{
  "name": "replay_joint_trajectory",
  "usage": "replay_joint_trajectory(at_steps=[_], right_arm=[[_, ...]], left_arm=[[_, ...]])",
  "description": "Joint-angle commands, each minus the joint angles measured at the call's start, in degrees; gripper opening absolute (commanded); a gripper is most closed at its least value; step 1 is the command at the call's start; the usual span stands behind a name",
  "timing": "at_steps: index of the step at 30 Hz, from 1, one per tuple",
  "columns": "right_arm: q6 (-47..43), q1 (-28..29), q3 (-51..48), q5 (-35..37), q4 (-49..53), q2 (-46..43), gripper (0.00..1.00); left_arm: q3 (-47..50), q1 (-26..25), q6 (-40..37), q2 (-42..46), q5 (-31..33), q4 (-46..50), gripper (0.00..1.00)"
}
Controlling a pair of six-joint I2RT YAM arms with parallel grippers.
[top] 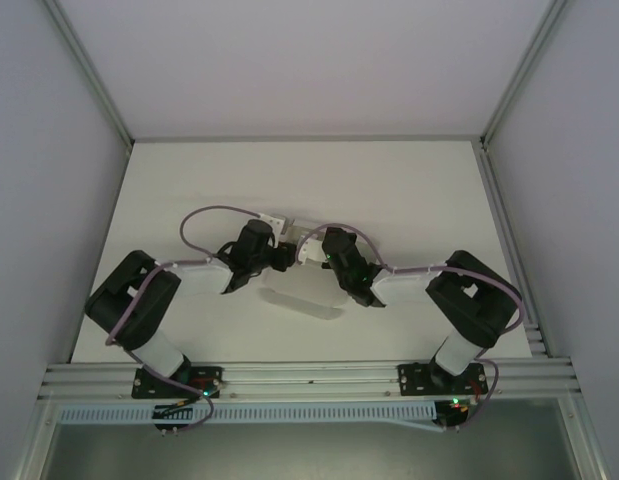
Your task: Assemble paper box
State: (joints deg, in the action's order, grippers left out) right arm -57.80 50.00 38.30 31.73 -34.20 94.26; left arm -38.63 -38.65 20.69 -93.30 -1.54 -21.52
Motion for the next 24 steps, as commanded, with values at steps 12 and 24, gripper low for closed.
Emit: replay_joint_trajectory(at_steps=[12,24], right_arm=[[6.62,0.54,0.76,-5.51,6.51,-7.75,0.19],[36.83,-4.24,15.13,-19.13,28.3,-21.97,1.0]], left_arm=[[-3.85,-0.04,-3.31,-3.39,7.08,-0.7,0.0],[5.5,-1.24,-9.74,-2.05,8.7,-17.74,0.0]])
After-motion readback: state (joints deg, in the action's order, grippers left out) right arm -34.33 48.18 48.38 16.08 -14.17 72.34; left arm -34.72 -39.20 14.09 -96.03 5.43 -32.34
